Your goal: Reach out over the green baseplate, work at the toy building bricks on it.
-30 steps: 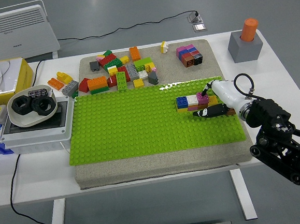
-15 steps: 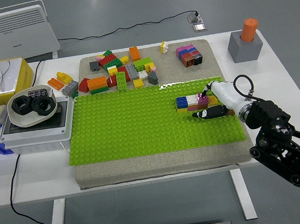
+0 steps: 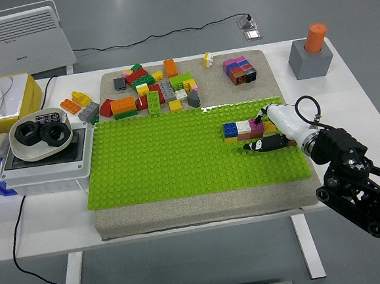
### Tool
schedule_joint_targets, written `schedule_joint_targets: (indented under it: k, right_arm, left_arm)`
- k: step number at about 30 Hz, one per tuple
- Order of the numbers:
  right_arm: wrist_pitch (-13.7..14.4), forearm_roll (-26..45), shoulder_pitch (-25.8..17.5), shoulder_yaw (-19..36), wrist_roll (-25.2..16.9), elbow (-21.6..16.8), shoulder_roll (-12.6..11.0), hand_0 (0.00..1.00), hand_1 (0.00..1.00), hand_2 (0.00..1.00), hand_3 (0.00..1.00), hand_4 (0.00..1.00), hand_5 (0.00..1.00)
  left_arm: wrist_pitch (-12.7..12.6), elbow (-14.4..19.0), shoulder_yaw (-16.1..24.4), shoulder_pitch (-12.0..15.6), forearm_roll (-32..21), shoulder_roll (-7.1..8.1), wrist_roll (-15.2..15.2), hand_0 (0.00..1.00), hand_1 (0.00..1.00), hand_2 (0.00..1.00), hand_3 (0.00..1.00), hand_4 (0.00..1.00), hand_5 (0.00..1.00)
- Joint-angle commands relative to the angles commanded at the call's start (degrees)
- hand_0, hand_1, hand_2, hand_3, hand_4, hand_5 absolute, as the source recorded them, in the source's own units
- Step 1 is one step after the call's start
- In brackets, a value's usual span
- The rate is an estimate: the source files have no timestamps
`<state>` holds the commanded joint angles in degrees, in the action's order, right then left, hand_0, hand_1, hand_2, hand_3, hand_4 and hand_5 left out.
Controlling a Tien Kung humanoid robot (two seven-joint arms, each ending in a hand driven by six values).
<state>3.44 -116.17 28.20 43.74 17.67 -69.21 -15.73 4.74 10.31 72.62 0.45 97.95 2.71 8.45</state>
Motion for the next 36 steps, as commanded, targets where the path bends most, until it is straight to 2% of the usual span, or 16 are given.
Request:
schedule_joint_targets:
  k: [14,27,31,36]
  right_arm:
    - [0.4,0.2,-0.1,0.1,-0.1,-0.4,-0.1,0.832,0.830,0.867,0.613,0.998,0.570]
    - [4.4,2.5,0.4,2.8,-3.1,-1.2,-0.8,0.827,0.825,0.863,0.643,0.998,0.545]
    - [7.1,6.8,-0.9,4.9,-5.7,-1.1,-0.7,0.827,0.825,0.863,0.643,0.998,0.545]
    - [13.6,14.5,-5.5,9.6,-12.0,-1.9,-0.4,0.807,0.812,0.846,0.646,0.995,0.532]
  left_arm:
    - [-0.1,0.0,0.0,0.1,-0.1,-0.07,0.0,0.730,0.371,0.327,0.505,0.267,0.002]
    - [0.0,0.0,-0.4,0.1,-1.0,0.28,-0.2,0.730,0.371,0.326,0.504,0.266,0.002]
    - [-0.1,0.0,-0.4,0.0,-1.1,0.40,-0.3,0.730,0.371,0.326,0.504,0.266,0.002]
    - [-0.2,0.0,-0.5,0.0,-1.4,0.40,-0.4,0.729,0.371,0.327,0.504,0.267,0.002]
